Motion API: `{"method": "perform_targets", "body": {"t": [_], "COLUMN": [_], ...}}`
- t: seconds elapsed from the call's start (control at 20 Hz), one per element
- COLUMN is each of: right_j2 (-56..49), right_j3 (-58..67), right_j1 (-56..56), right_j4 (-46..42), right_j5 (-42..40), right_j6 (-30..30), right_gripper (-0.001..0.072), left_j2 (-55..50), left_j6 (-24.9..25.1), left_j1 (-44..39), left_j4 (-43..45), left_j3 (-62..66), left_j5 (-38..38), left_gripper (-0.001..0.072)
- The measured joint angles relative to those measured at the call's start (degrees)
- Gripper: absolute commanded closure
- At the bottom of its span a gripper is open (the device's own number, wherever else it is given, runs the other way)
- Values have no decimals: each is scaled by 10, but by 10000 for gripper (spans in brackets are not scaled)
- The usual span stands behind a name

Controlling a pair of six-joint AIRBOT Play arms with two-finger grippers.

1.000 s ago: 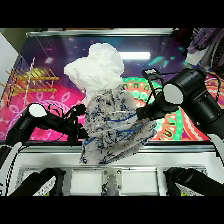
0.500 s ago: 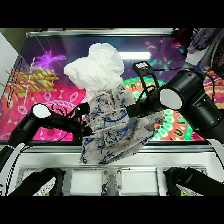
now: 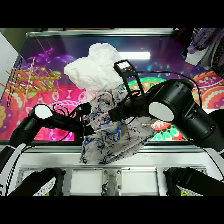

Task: Fold the clothes and pants, and hang the long-sleeved shirts on hangers.

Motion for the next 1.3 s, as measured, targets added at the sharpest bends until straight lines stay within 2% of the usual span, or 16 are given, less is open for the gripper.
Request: {"method": "perform_targets", "body": {"t": [0.55, 0.6, 0.7, 1.05, 1.3], "right_j2": [-14, -15, -15, -4, 17], "right_j3": [0, 0, 0, 2, 19], "right_j1": [15, 15, 15, 12, -17], "right_j4": [46, 49, 53, 68, 96], "right_j5": [-23, -23, -25, -14, 37], "right_j6": [-4, -4, -5, -48, -86], "right_gripper": [688, 623, 261, 244, 243], "left_j2": [0, 0, 0, 0, 0], "left_j6": [0, 0, -2, -2, 0], "left_j1": [0, 0, 0, 0, 0], "left_j4": [1, 0, 0, 0, 1], "left_j3": [0, 0, 0, 0, 0], "left_j5": [2, 2, 1, 0, 0], "left_gripper": [695, 696, 695, 695, 695]}}
